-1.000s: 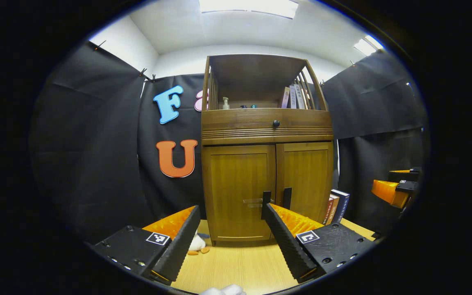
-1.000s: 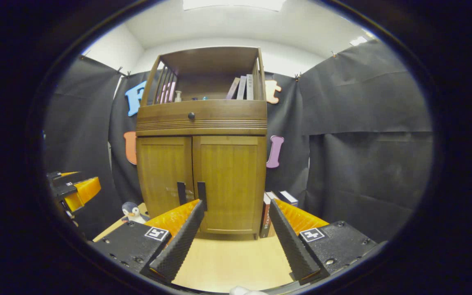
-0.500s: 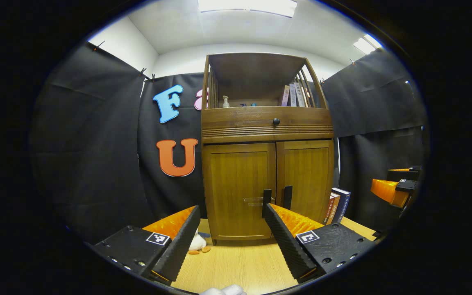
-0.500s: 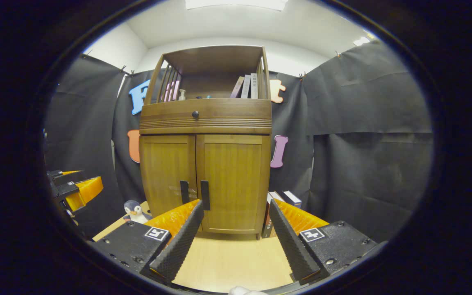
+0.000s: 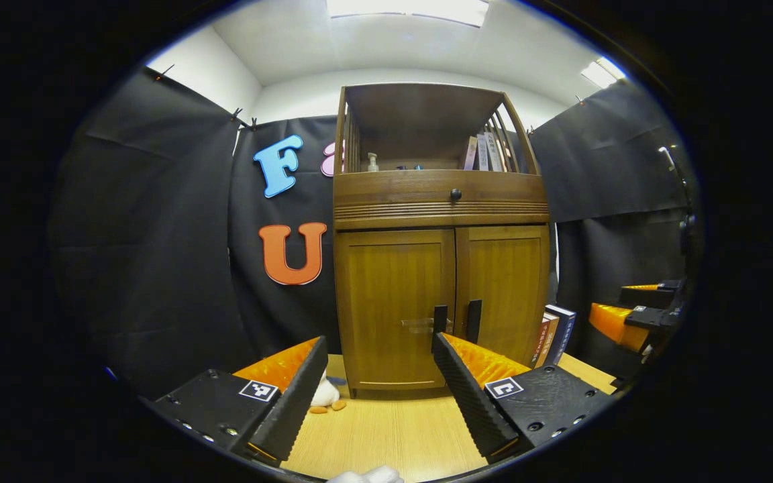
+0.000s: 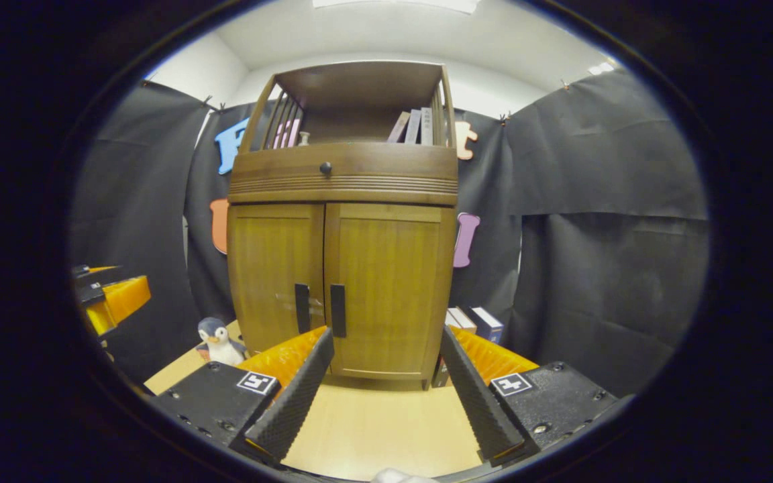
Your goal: Open the right door of the double-door shoe cabinet with the right hand, and open the left door with the left hand.
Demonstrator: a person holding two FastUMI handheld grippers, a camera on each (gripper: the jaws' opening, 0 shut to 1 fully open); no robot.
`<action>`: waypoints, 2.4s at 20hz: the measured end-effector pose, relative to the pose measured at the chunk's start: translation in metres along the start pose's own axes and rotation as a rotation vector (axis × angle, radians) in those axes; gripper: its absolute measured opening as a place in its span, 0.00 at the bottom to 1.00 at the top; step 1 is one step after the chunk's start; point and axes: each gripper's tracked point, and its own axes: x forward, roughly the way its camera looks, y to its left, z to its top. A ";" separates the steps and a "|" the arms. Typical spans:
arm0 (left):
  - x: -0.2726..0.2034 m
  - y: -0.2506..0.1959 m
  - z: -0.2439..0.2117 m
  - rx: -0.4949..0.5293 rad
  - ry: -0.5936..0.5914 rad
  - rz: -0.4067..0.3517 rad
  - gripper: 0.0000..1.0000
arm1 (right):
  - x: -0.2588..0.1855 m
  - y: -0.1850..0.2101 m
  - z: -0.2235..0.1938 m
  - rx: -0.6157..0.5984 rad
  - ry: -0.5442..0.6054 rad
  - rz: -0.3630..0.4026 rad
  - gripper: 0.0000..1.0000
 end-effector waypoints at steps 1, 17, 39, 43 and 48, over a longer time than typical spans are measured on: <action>-0.002 0.001 -0.001 0.000 0.003 0.004 0.96 | 0.010 0.002 -0.002 -0.006 -0.003 0.000 1.00; -0.012 0.021 -0.005 0.005 0.039 0.186 0.96 | 0.222 0.079 -0.028 -0.027 0.075 0.113 1.00; -0.033 0.024 -0.022 -0.014 0.086 0.286 0.96 | 0.304 0.103 -0.079 0.052 0.237 0.147 0.34; -0.038 0.027 -0.027 -0.015 0.093 0.283 0.96 | 0.289 0.100 -0.081 0.020 0.232 0.183 0.31; -0.040 0.026 -0.033 -0.033 0.102 0.254 0.96 | 0.255 0.093 -0.086 0.015 0.239 0.217 0.28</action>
